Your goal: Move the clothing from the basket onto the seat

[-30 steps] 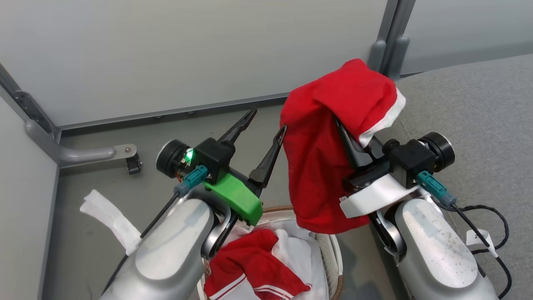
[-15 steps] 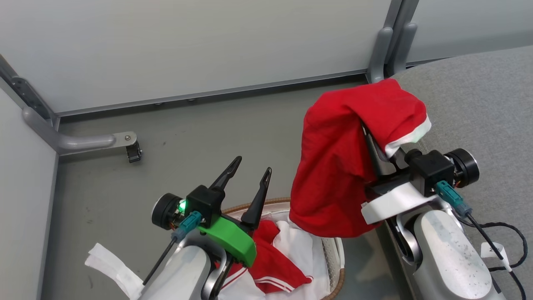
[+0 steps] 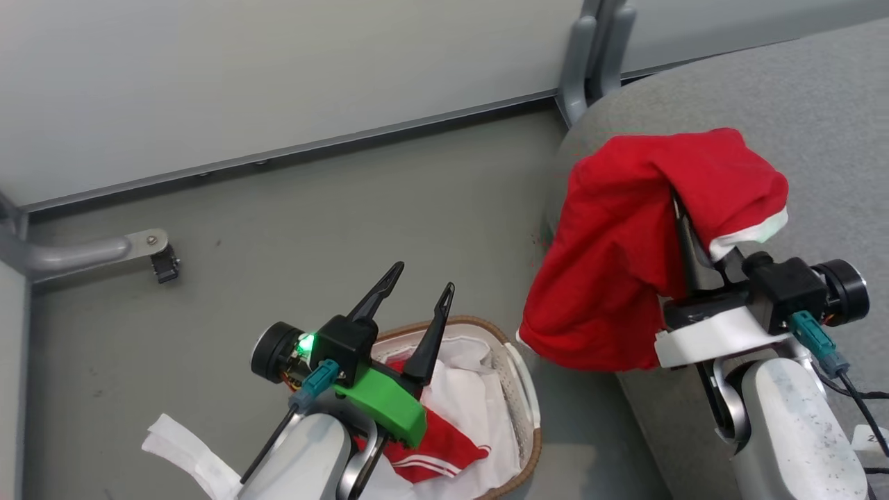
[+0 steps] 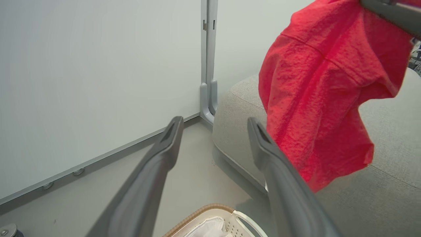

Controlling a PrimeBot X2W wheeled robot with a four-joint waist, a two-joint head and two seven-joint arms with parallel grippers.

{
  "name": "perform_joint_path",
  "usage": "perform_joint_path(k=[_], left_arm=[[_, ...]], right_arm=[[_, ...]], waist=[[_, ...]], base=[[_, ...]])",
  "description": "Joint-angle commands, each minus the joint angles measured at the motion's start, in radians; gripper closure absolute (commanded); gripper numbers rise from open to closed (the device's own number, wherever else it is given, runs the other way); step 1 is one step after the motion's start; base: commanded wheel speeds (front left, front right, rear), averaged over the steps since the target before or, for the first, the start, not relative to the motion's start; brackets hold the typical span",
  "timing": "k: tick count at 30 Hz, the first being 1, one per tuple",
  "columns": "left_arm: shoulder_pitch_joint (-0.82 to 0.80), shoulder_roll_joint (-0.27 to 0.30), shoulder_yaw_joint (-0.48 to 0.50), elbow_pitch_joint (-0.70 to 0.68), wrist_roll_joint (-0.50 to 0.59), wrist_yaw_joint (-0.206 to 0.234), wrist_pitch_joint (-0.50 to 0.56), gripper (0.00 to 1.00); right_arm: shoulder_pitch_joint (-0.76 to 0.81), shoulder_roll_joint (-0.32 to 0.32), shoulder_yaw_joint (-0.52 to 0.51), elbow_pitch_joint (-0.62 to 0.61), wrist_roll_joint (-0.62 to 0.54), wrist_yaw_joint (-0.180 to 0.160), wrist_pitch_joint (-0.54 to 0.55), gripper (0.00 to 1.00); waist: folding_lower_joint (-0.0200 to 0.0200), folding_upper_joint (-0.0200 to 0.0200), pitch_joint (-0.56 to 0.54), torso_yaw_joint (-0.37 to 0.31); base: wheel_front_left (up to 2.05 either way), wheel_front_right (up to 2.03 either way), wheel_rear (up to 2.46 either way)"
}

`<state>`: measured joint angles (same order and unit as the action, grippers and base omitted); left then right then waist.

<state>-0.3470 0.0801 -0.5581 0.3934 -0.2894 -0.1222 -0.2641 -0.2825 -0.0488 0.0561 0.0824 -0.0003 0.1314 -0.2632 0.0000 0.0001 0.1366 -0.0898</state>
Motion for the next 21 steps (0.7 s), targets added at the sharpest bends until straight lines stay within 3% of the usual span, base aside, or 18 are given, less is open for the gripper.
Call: perform_joint_path(k=[1,12,21], left_arm=[[-0.002,0.002,0.003,-0.005,0.014,-0.002,0.000,0.00],[-0.024,0.012,-0.023,0.006,0.029,-0.009,-0.001,0.00],[-0.052,0.023,-0.079,0.016,0.014,-0.009,-0.001,0.00]], right_arm=[[0.014,-0.003,-0.018,-0.010,-0.001,-0.001,-0.002,1.00],[0.047,-0.002,-0.063,-0.021,0.041,-0.001,-0.002,1.00],[0.060,-0.002,-0.055,-0.006,0.072,-0.001,-0.002,1.00]], waist=[[0.0000,-0.0001,0.046,-0.113],[0.0000,-0.0001,0.111,-0.342],[0.0000,-0.0001,0.144,-0.371]], base=[[0.00,0.00,0.00],[0.00,0.00,0.00],[0.00,0.00,0.00]])
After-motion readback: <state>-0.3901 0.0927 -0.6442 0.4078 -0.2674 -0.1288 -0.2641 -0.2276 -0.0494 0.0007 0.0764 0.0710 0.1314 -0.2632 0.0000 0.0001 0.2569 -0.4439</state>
